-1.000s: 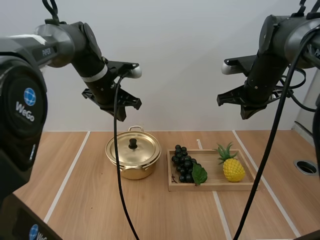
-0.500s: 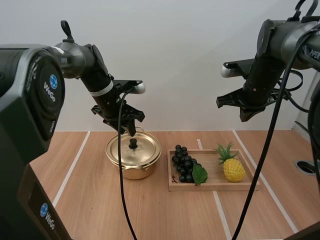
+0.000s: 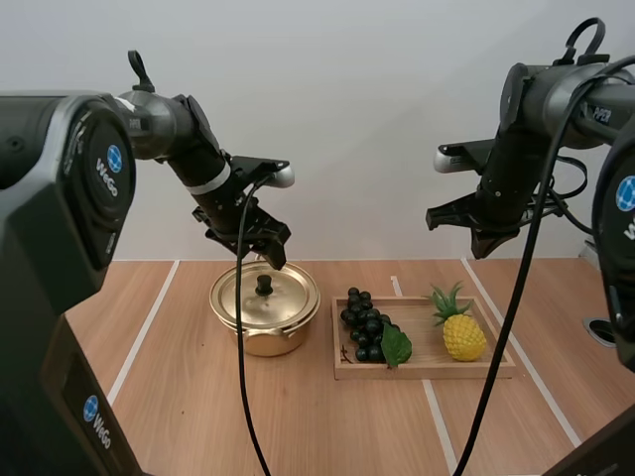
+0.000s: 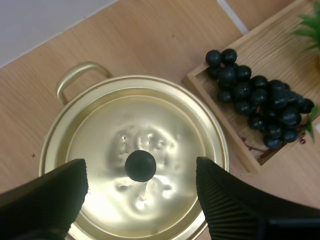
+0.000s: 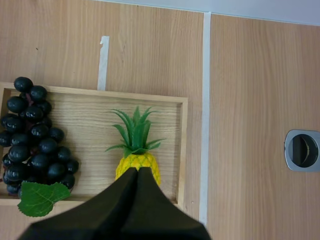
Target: Open the pot, put the pineapple inside, and close it
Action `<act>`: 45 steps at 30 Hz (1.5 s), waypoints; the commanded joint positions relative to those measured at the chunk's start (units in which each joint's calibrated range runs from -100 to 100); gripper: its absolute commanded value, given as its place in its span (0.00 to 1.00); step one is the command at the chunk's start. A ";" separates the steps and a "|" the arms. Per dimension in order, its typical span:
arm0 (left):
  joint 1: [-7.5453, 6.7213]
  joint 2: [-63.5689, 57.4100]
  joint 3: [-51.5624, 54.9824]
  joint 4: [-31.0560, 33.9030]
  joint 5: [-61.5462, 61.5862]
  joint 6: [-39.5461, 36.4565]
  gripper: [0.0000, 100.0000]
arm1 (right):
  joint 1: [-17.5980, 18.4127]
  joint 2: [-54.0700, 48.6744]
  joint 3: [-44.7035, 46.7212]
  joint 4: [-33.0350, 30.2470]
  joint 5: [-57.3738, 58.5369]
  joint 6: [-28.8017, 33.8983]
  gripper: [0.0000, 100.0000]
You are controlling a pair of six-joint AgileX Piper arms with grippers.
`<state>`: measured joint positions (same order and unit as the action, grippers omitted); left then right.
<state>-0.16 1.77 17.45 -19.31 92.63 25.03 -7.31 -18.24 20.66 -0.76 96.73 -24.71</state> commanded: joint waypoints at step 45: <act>-4.60 6.29 0.12 10.16 -3.97 -7.37 1.00 | -0.18 -0.12 4.08 0.13 -5.24 -1.82 0.00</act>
<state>-4.44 7.65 17.45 -8.07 88.92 18.06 -7.31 -18.12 24.63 -0.76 91.80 -25.88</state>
